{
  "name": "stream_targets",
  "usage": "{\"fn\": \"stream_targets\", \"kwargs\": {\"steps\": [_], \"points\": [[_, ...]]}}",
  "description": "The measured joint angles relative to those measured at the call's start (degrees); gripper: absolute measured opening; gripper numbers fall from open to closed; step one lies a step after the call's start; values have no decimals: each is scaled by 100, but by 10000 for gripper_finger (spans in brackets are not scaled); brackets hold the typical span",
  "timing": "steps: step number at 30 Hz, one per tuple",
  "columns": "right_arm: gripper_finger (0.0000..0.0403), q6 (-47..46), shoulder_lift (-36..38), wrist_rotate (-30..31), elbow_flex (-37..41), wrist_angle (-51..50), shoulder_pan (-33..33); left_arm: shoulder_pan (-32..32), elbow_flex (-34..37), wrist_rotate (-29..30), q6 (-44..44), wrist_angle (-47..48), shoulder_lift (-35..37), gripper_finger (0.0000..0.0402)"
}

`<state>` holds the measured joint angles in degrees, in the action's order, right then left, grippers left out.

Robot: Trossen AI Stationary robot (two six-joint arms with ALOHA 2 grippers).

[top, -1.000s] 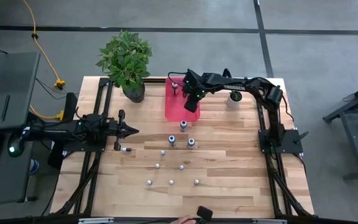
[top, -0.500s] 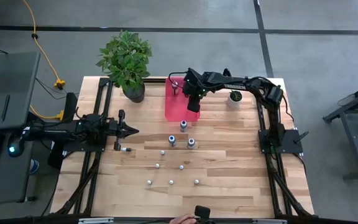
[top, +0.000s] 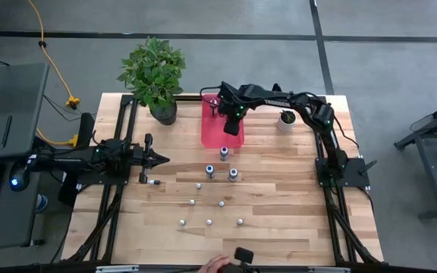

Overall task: Pick & Place food coloring
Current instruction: Put the blue food coloring bottle into the pink bin

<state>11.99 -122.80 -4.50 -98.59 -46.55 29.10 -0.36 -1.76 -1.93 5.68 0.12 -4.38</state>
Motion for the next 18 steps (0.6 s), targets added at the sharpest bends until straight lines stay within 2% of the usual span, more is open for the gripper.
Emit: {"fn": "stream_targets", "kwargs": {"steps": [4, 18], "points": [[62, -90, 0, -27, 13, -289, 63, 0, 0, 0, 0, 0, 1, 0], [62, -151, 0, -234, 13, -301, 243, 0, 0, 0, 0, 0, 0, 0]]}}
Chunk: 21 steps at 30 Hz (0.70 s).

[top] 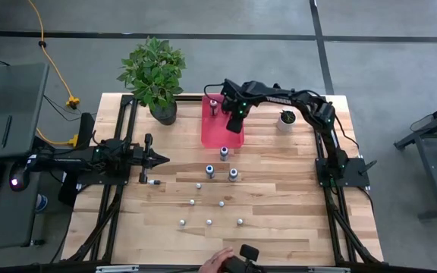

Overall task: Pick & Place food coloring
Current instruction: Put the blue food coloring bottle into the pink bin

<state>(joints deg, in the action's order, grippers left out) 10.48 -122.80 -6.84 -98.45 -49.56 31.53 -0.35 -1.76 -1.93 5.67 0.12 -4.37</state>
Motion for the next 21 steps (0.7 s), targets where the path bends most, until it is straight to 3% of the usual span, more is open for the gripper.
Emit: {"fn": "stream_targets", "kwargs": {"steps": [21], "points": [[103, -63, 2, 331, 0, 11, 0, 1, 0, 0, 2, 0, -1, 0]]}}
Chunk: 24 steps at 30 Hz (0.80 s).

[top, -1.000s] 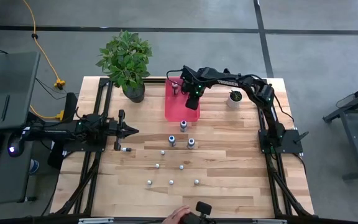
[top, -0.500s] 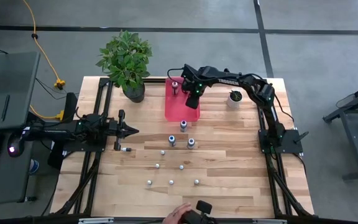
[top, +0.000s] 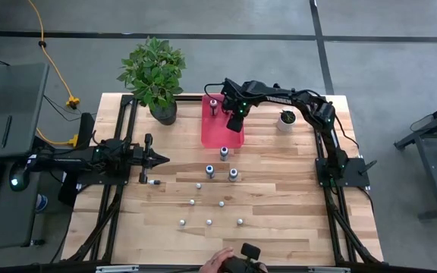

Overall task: Pick & Place food coloring
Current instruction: Put the blue food coloring bottle into the pink bin, then put the green food coloring bottle into the pink bin

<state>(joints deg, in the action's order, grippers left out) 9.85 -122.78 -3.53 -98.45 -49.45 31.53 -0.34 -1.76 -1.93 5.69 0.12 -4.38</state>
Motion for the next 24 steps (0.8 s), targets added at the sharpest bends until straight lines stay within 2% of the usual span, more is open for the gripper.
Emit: {"fn": "stream_targets", "kwargs": {"steps": [6, 11, 19, 24], "points": [[135, 0, 0, 10, 0, -58, 0, -1, 1, 0, -1, 0, 1, 0], [151, -5, 150, 294, -5, -102, -14, 0, 0, 2, -1, 0, 0, 0], [167, -289, 451, 429, -13, -215, -93, 0, 0, 0, -2, 0, 2, 0], [168, -533, 890, 266, -13, -446, -295, 0, 0, 0, -1, 0, 1, 0]]}}
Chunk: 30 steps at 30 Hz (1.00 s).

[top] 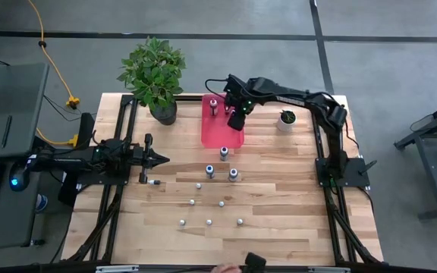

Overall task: Pick & Place food coloring
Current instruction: Put the green food coloring bottle into the pink bin

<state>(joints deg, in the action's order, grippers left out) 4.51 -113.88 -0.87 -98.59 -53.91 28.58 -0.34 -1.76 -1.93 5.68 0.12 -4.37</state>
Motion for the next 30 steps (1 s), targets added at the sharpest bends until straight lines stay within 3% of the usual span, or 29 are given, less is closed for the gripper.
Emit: {"fn": "stream_targets", "kwargs": {"steps": [10, 15, 23, 30], "points": [[167, -48, 1189, -81, 0, -588, -951, -1, 1, 0, 1, 0, -1, 0], [167, -365, 1616, 321, 0, -814, -1700, 0, 0, 0, -1, 0, -1, 0], [166, -1692, 1838, 450, 0, -836, -2699, -2, 0, 0, 0, 0, 0, 0], [152, -2055, 1838, 424, 2, -813, -3456, -2, 2, 0, -1, 0, -1, 0]]}}
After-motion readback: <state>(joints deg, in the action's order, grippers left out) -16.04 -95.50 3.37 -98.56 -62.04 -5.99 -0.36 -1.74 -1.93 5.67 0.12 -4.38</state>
